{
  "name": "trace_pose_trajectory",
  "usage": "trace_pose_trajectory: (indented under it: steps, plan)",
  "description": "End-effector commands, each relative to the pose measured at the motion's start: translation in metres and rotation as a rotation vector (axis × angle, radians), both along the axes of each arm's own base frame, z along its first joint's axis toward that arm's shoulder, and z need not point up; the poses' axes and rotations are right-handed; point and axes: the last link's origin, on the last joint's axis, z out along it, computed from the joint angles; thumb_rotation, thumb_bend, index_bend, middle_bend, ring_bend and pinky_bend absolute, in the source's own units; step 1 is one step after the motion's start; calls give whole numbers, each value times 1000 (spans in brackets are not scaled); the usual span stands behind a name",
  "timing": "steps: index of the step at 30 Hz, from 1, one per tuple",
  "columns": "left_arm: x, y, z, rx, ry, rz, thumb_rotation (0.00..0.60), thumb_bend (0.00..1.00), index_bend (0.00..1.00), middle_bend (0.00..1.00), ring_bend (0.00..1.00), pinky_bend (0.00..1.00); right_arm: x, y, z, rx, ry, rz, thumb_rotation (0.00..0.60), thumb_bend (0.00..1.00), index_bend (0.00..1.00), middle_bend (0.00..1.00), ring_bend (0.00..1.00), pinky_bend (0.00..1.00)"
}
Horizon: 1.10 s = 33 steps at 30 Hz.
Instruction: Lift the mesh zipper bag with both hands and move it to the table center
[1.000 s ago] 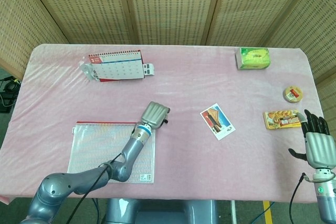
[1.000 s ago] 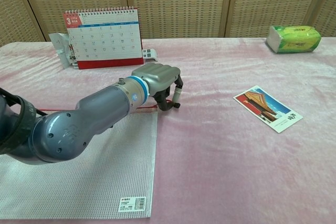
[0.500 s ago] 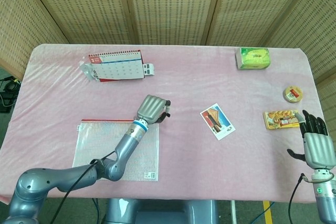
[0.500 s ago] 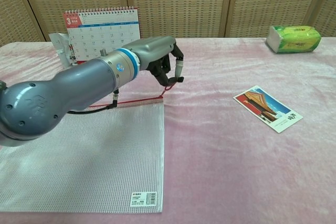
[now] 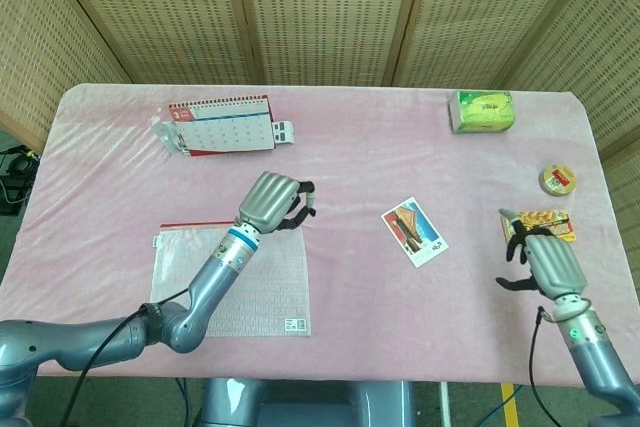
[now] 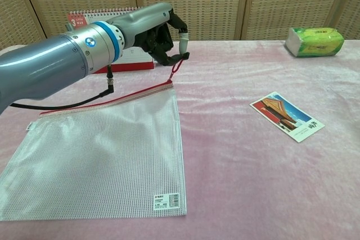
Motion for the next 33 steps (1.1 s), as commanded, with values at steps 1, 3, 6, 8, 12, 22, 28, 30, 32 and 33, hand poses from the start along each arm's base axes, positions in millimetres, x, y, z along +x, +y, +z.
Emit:
trace_pose_trajectory:
  steps: [1, 3, 6, 8, 12, 22, 28, 30, 32, 33]
  plan:
    - [5, -3, 4, 7, -17, -16, 600, 538, 790, 978, 953, 1000, 59, -37, -14, 190, -241, -29, 600, 0, 201, 888, 882, 989]
    - [13, -5, 5, 7, -26, -34, 600, 538, 790, 978, 953, 1000, 77, -49, -27, 268, -300, -51, 600, 0, 232, 904, 898, 1000]
    - [20, -7, 5, 10, -30, -45, 600, 538, 791, 978, 953, 1000, 90, -62, -43, 338, -333, -84, 600, 0, 249, 914, 908, 1000]
    - [25, -8, 4, 6, -41, -51, 600, 538, 791, 978, 953, 1000, 104, -68, -56, 377, -390, -108, 600, 0, 249, 919, 912, 1000]
    - [32, -10, 1, 7, -51, -62, 600, 537, 791, 978, 953, 1000, 124, -76, -74, 428, -470, -142, 600, 0, 251, 925, 917, 1000]
    - [43, -11, -4, 10, -91, -75, 600, 538, 803, 978, 953, 1000, 156, -86, -106, 459, -583, -182, 600, 0, 365, 925, 917, 1000]
    - [46, -13, -5, 2, -109, -79, 600, 538, 804, 978, 953, 1000, 161, -87, -121, 449, -605, -207, 600, 0, 400, 927, 918, 1000]
    - [47, -14, -6, -1, -114, -81, 600, 538, 804, 978, 953, 1000, 164, -87, -126, 446, -616, -216, 600, 2, 408, 927, 919, 1000]
    - [48, -15, -8, -13, -124, -78, 600, 538, 805, 978, 953, 1000, 168, -89, -129, 433, -631, -220, 600, 15, 417, 927, 919, 1000]
    - [48, -16, -8, -17, -129, -77, 600, 539, 806, 978, 953, 1000, 169, -89, -130, 426, -635, -221, 600, 27, 423, 927, 919, 1000]
